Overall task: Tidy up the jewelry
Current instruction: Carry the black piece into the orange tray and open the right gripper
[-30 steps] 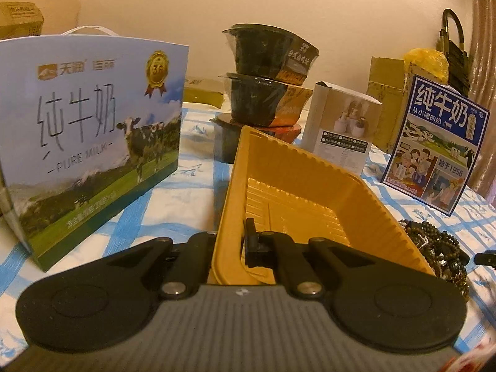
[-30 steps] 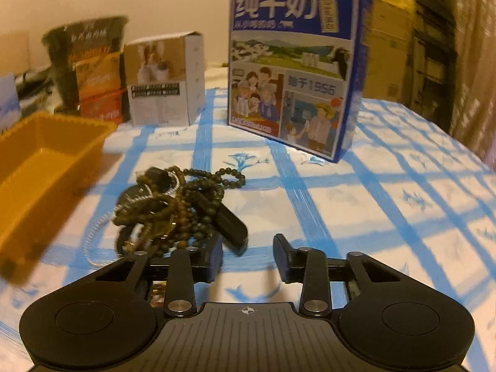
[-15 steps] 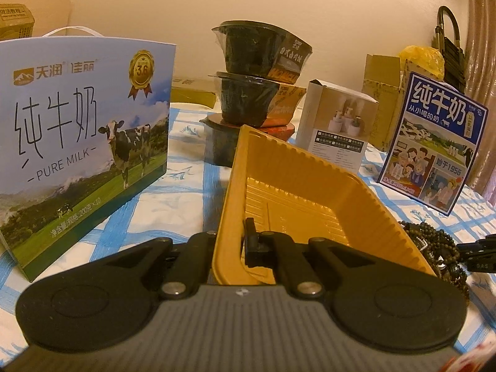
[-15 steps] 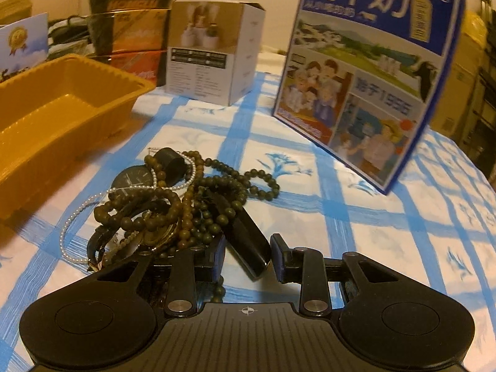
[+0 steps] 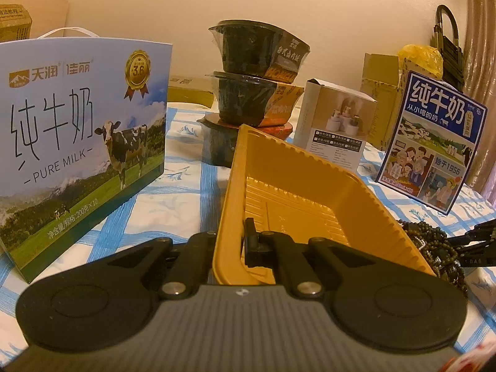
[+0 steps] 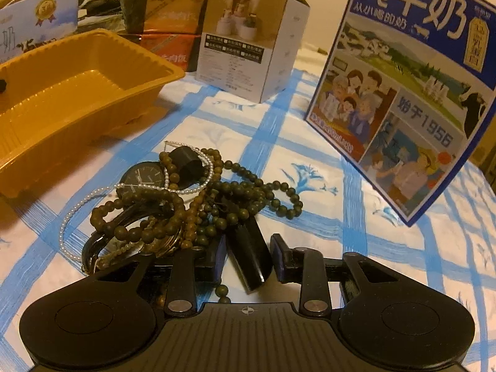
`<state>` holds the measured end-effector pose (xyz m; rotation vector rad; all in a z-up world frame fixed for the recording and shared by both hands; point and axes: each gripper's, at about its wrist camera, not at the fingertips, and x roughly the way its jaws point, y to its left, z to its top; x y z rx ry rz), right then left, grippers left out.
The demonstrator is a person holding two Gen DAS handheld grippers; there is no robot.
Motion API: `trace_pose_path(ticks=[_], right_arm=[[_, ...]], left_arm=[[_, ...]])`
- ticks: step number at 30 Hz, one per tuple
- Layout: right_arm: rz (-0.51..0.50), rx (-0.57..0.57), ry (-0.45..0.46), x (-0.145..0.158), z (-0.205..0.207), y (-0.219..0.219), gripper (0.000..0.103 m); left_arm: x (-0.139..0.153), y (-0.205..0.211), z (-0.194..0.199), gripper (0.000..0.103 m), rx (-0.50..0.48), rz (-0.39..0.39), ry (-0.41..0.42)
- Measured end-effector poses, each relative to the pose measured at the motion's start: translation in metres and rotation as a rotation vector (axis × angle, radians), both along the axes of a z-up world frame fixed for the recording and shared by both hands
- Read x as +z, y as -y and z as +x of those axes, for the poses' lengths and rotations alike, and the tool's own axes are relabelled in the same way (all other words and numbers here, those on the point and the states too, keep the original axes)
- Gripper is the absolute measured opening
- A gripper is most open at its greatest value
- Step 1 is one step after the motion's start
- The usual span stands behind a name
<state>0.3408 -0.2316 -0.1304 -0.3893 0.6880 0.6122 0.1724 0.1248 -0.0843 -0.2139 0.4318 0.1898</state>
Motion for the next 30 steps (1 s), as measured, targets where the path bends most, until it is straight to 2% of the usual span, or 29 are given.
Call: trace_pose_path(ticks=[2,6,9,12,17,21,24,30], right_arm=[[0.007,-0.016,-0.037,0.003,-0.002,0.0,0.023],[0.01,-0.107,-0.072,0.007,-0.018,0.005,0.023],[0.056,-0.198,-0.125,0.011,-0.03,0.014,0.022],[0.138,-0.295,-0.171,0.016,-0.047,0.025,0.022],[0.347,-0.41,-0.207,0.033,-0.077,0.041,0.022],[0.43,-0.366,-0.197,0.054,-0.096,0.024,0.022],[0.477,-0.265,-0.196,0.071,-0.105,-0.007,0.022],[0.493,-0.111,-0.22,0.081,-0.107,-0.082,0.022]], left_arm=[[0.0,0.001,0.0,0.003,-0.002,0.001,0.0],[0.001,0.001,-0.002,0.004,-0.009,0.003,-0.001],[0.001,-0.001,-0.003,0.004,-0.012,0.001,-0.002],[0.001,-0.002,-0.006,0.004,-0.01,-0.006,0.001],[0.002,-0.003,-0.01,0.004,-0.013,-0.013,0.002],[0.003,-0.003,-0.012,0.004,-0.015,-0.013,0.001],[0.004,-0.002,-0.013,0.004,-0.014,-0.011,0.006],[0.009,-0.001,-0.015,0.004,-0.016,-0.001,0.014]])
